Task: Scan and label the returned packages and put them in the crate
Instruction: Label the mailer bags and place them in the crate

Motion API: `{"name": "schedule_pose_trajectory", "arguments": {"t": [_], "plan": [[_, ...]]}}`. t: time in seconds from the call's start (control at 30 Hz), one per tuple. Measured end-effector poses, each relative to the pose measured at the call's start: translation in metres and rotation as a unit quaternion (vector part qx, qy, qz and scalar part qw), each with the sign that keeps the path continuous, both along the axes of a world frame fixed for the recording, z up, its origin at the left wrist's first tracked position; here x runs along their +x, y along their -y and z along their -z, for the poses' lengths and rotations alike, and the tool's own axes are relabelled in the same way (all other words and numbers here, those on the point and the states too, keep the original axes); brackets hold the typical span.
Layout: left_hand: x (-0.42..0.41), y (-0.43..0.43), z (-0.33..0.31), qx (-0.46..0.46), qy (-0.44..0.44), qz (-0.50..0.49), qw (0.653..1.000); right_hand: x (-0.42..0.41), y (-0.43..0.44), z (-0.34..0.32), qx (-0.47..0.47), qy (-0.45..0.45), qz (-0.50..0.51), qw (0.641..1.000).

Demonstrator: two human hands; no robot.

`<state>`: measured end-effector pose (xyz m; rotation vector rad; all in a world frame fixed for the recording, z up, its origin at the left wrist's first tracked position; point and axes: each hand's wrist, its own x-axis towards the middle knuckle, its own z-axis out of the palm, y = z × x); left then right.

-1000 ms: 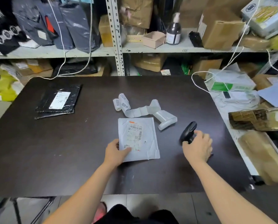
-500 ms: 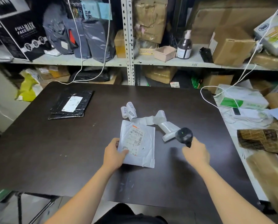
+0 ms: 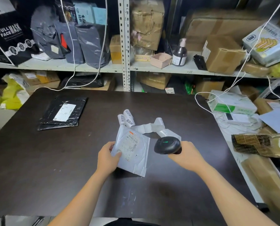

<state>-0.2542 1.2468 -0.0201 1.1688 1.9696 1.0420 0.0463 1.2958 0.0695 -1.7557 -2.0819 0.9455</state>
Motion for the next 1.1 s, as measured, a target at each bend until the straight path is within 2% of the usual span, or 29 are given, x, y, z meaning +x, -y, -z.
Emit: {"name": "schedule_pose_trajectory", "arguments": {"t": [0.4,0.63,0.8,0.93,1.1], "plan": [[-0.005,0.000,0.004,-0.008,0.009,-0.001,1.000,-0.001,0.006,0.000,0.007,0.036,0.021,0.999],[0.009,0.007,0.013,-0.070,-0.004,0.042,0.997,0.017,0.010,0.028,-0.035,-0.005,0.154,0.987],[0.024,0.013,0.016,-0.138,-0.047,0.073,0.987,0.043,0.015,0.059,-0.070,0.085,0.199,0.974],[0.027,0.011,0.011,-0.154,-0.110,0.063,0.980,0.048,0.016,0.069,-0.091,0.187,0.213,0.955],[0.025,0.000,0.003,-0.151,-0.117,0.076,0.979,0.047,0.008,0.078,-0.088,0.221,0.208,0.949]]}}
